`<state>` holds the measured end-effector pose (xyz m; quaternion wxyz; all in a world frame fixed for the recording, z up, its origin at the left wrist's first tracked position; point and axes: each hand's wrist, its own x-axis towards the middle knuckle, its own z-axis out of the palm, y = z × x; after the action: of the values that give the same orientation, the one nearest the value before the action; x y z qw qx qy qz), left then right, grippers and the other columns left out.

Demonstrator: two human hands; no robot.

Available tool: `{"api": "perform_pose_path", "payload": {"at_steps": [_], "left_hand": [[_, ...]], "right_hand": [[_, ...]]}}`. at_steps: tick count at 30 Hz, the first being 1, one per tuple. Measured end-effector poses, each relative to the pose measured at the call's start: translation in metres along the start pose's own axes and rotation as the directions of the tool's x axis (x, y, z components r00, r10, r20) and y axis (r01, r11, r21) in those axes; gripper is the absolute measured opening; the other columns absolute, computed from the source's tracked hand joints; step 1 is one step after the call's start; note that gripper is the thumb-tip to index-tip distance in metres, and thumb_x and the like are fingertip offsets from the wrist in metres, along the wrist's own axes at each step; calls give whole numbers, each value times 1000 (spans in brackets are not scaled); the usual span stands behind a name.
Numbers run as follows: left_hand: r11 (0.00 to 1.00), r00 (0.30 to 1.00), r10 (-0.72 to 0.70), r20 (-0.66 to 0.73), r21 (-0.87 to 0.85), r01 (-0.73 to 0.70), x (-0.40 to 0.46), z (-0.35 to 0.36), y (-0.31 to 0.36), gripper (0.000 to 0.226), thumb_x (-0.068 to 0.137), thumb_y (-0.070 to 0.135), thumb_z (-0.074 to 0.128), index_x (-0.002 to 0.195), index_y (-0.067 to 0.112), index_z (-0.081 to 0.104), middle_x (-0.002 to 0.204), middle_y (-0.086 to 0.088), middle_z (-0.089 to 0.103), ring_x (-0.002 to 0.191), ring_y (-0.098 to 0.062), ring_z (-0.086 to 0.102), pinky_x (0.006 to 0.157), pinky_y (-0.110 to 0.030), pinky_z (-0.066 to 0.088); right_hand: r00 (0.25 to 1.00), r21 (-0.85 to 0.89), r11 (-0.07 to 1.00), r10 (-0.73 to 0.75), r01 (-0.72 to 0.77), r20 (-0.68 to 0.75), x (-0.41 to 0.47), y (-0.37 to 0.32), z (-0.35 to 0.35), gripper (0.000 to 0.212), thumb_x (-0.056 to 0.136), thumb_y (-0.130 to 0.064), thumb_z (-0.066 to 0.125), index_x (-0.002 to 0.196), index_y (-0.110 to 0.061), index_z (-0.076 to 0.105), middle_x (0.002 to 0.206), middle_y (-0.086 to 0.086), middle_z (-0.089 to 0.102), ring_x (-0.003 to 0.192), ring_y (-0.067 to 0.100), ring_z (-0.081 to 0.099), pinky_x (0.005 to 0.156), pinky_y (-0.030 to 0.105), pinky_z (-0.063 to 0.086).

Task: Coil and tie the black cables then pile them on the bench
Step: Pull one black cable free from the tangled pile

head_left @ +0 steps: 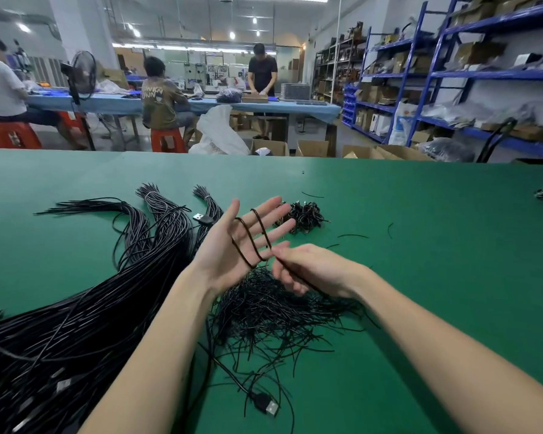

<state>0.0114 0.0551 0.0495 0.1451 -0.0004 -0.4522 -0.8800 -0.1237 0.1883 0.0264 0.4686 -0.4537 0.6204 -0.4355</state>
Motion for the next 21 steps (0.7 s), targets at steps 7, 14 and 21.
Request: {"api": "perform_pose_path", "payload": {"at_steps": [7, 14, 21], "left_hand": [[921, 925, -318, 205, 297, 251, -8, 4, -4, 75, 102, 62, 23, 134, 7, 63, 141, -16, 59, 122, -38, 62, 97, -43, 55], [756, 950, -293, -106, 583, 298, 4, 5, -21, 59, 104, 53, 27, 126, 12, 63, 129, 1, 68, 117, -17, 67, 97, -26, 53], [866, 980, 6, -201, 491, 95, 3, 3, -20, 30, 102, 15, 56, 122, -6, 65, 122, -21, 69, 116, -29, 67, 99, -36, 55]], "right_hand": [[969, -425, 871, 225, -246, -99, -5, -10, -35, 28, 100, -31, 62, 83, -10, 68, 59, -8, 48, 52, 11, 33, 48, 24, 27], [956, -541, 802, 119, -253, -269, 0, -74, -33, 19, 90, -10, 63, 77, -7, 77, 65, 0, 61, 56, 13, 38, 47, 22, 31], [843, -118, 993, -46, -21, -536, -5, -54, 0, 14, 97, -1, 55, 96, -11, 65, 87, 7, 77, 79, 17, 75, 67, 31, 62]]}}
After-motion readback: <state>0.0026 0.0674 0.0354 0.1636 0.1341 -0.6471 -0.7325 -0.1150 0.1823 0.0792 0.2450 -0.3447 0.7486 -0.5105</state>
